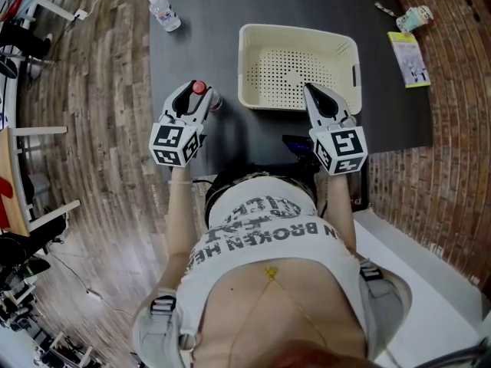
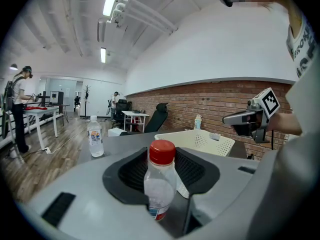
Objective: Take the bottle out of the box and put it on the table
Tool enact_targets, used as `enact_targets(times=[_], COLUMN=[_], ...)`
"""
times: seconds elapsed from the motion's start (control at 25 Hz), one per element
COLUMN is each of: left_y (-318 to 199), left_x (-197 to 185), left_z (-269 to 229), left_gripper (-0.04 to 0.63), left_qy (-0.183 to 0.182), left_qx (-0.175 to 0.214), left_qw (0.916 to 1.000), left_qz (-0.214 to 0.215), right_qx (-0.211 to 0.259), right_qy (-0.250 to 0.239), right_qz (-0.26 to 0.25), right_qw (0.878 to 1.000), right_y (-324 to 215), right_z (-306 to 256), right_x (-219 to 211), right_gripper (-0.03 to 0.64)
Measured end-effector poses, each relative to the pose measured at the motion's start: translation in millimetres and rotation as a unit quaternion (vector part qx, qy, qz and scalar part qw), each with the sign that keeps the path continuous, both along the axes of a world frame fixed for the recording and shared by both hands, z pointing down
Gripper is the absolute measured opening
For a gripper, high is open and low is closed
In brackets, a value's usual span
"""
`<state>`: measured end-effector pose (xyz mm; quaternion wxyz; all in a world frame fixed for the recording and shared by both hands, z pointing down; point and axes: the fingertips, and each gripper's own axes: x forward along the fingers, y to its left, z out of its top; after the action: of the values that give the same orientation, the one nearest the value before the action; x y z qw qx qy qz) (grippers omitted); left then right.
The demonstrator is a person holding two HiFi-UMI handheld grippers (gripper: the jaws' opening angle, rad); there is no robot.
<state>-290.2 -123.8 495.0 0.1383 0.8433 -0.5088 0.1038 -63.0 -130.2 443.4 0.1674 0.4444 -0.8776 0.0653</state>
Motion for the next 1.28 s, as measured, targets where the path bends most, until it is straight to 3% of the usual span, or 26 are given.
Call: enact_targets(times=[0.2, 0.44, 0.84, 0.96, 1.12, 1.28], left_y=[-1, 0, 11, 16, 20, 18], left_x=[2, 1, 3, 18, 51, 88], left_z=[-2, -22, -57, -67, -65, -55], left_gripper=[0.159, 0.178, 0.177, 0.156, 0.025, 0.008], left_qy=[-0.004, 0.009, -0.026, -0.036, -0.036, -0.013], left_qx=[0.003, 0.039, 0.074, 0.087, 0.084, 0.059], left_qw=[1.0000, 0.9992, 0.9967, 0.9954, 0.9958, 0.9980], left_qz=[0.007, -0.006, -0.020, -0.012, 0.007, 0.016], right_qx=[0.001, -0.002, -0.006, -0.005, -0.009, -0.012], right_qy=[0.000, -0.001, -0.007, -0.007, -0.012, -0.017], right_qz=[0.001, 0.002, -0.002, -0.005, -0.014, -0.032], right_qw=[1.000, 1.000, 1.000, 1.000, 1.000, 0.999], right_y=[2, 6, 5, 2, 1, 2], right_z=[-1, 1, 4, 3, 5, 2], right_x=[0, 3, 12, 20, 29, 37], right_gripper=[0.009, 0.009, 0.009, 0.009, 0.009, 0.009])
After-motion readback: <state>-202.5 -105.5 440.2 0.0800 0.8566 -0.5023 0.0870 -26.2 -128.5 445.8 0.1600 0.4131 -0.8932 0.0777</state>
